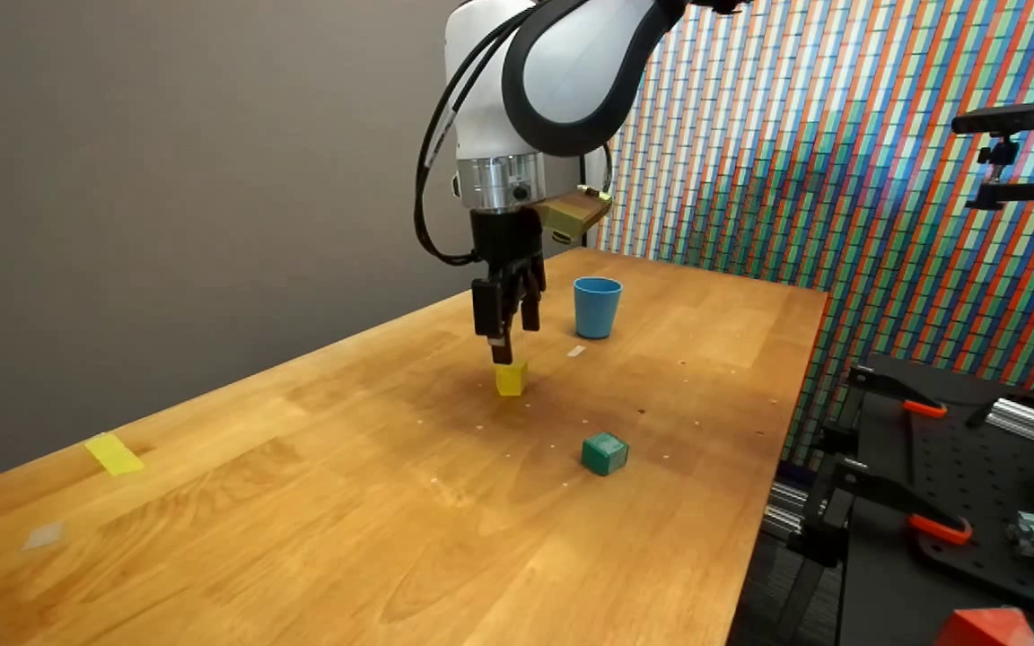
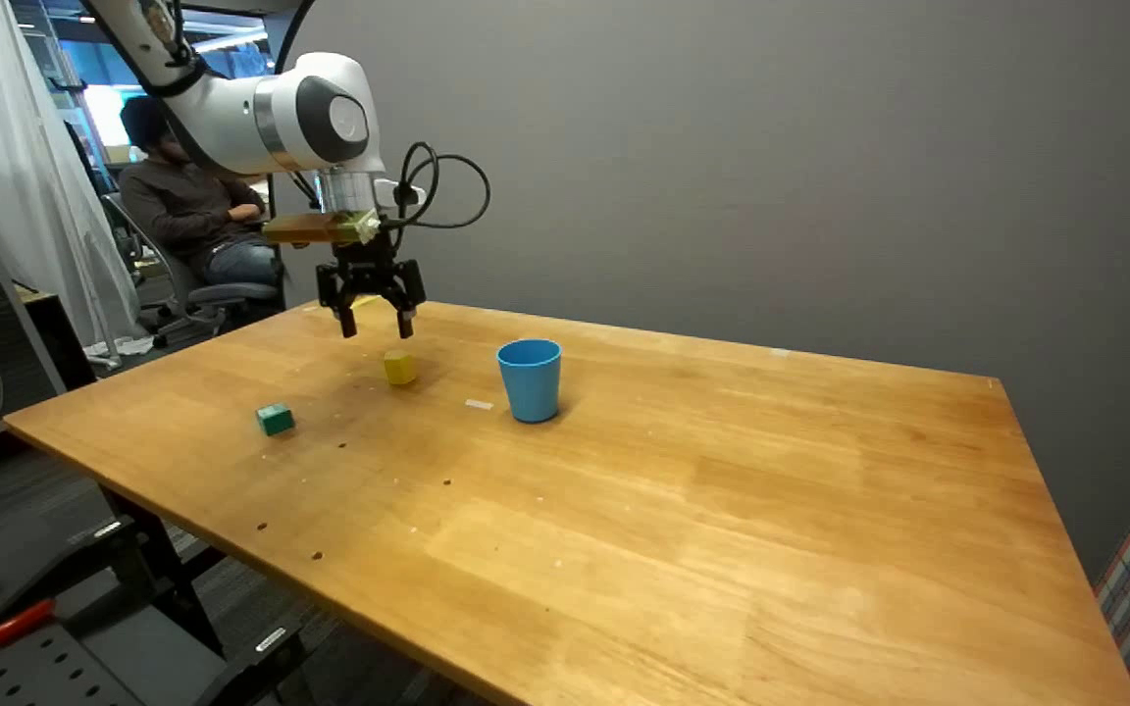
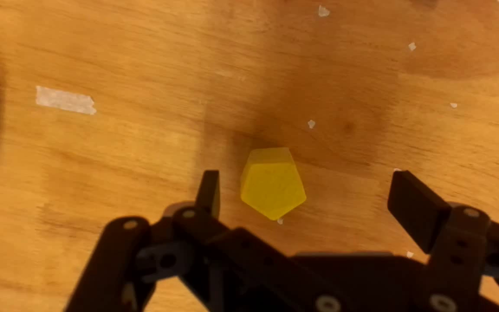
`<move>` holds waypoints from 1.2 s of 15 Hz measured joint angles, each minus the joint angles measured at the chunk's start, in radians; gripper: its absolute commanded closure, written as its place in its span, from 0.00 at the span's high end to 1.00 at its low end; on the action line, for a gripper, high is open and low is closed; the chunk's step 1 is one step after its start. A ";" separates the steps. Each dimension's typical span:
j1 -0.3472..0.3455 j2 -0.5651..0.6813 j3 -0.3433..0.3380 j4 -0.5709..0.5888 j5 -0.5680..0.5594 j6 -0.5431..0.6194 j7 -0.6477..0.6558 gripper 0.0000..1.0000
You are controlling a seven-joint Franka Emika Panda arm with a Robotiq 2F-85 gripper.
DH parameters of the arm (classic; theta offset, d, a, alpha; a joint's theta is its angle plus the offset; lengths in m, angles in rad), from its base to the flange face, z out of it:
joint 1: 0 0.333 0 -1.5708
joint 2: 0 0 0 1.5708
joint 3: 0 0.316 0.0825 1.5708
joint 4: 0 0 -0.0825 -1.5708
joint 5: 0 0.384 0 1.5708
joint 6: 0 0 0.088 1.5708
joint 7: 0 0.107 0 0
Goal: Put the yellow block inside the light blue cup
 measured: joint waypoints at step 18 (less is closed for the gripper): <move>0.068 0.097 -0.099 0.106 -0.079 -0.021 0.122 0.22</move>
